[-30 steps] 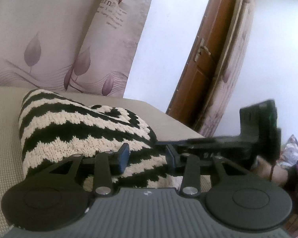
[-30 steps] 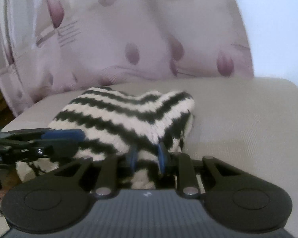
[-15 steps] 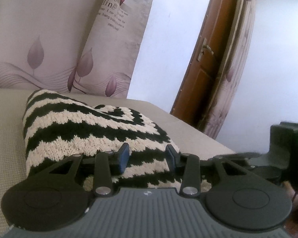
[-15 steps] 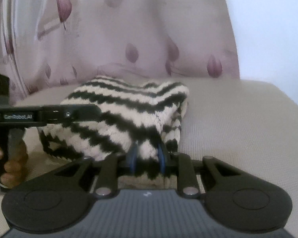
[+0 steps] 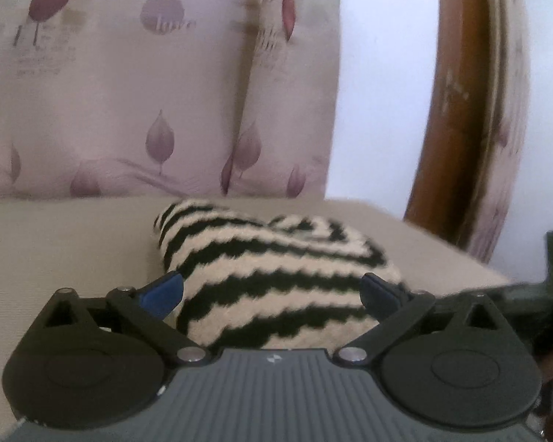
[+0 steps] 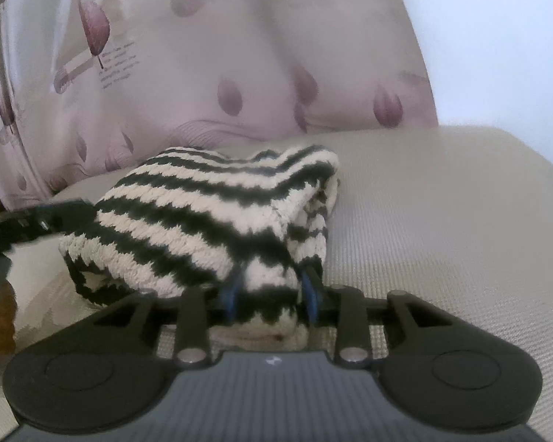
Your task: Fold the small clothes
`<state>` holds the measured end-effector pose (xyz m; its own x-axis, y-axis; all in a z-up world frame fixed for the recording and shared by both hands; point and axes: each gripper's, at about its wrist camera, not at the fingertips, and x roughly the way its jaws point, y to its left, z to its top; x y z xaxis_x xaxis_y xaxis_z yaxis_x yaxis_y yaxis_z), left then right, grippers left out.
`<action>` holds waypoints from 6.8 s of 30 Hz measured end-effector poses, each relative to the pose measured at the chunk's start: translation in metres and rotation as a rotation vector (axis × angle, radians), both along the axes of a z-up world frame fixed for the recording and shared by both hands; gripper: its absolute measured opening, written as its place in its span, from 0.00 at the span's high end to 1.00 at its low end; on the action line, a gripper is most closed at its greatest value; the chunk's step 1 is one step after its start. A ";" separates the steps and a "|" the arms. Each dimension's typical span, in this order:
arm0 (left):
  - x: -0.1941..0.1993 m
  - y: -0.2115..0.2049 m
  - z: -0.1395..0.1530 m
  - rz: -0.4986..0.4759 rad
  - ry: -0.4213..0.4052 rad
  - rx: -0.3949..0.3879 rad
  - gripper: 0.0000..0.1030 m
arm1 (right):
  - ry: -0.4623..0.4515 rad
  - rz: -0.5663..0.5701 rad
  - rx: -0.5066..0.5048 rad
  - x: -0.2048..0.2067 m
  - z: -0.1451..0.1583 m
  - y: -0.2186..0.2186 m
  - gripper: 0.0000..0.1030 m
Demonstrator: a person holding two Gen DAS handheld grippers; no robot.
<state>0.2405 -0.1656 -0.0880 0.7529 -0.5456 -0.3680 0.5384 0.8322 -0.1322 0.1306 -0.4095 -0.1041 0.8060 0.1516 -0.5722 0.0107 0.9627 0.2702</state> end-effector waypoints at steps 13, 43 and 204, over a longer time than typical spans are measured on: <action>0.014 0.003 -0.023 0.063 0.094 0.030 0.00 | 0.029 -0.031 0.017 0.004 -0.003 -0.004 0.45; 0.021 -0.001 -0.027 0.083 0.134 0.056 0.00 | 0.067 -0.051 0.071 0.009 -0.009 -0.012 0.25; 0.098 0.027 -0.016 -0.074 0.427 -0.199 0.00 | 0.083 -0.041 0.316 0.043 -0.020 -0.042 0.30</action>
